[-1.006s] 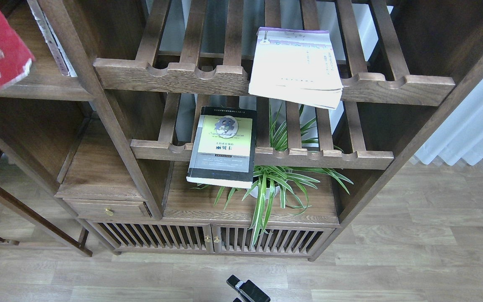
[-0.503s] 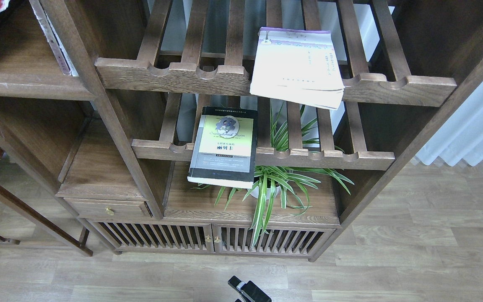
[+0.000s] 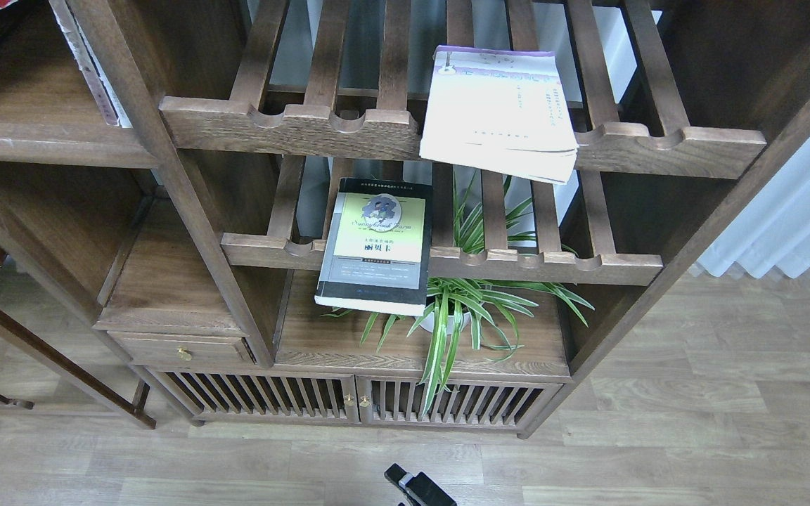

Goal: Organize books on shelf
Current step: 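Carry the red book with the left gripper into the side shelf compartment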

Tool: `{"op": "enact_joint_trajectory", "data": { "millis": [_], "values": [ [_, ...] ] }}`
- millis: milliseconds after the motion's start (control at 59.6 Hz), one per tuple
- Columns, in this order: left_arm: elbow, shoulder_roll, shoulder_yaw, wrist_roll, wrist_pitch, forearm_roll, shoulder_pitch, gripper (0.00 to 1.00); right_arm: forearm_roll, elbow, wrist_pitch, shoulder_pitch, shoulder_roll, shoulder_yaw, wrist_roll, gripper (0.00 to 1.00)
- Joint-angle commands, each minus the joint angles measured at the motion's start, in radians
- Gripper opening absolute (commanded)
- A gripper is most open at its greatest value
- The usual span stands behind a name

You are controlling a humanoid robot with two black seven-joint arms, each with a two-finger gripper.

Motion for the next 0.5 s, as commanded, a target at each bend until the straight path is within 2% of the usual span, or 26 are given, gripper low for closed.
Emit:
{"op": "enact_joint_trajectory", "data": {
  "millis": [0,50,101,235,486],
  "values": [
    [0.012,-0.018,0.013,-0.004,0.0,-0.018,0.005,0.22,0.0,0.0,0.0,0.0,-0.002,0.0,0.001,1.0],
    [0.012,-0.035,0.019,-0.012,0.0,-0.042,0.016,0.34,0.0,0.001,0.0,-0.001,-0.002,0.0,0.002,1.0],
    [0.012,-0.041,0.032,-0.007,0.0,-0.081,0.036,0.39,0.0,0.0,0.0,-0.001,-0.002,0.0,0.004,1.0],
    [-0.002,-0.03,0.074,-0.009,0.0,-0.155,0.082,0.4,0.0,0.0,0.0,0.0,-0.003,0.0,0.027,1.0],
    [-0.046,-0.013,0.033,-0.015,0.0,-0.202,0.115,0.4,0.0,0.001,0.0,0.0,-0.003,0.0,0.03,1.0]
  ]
}}
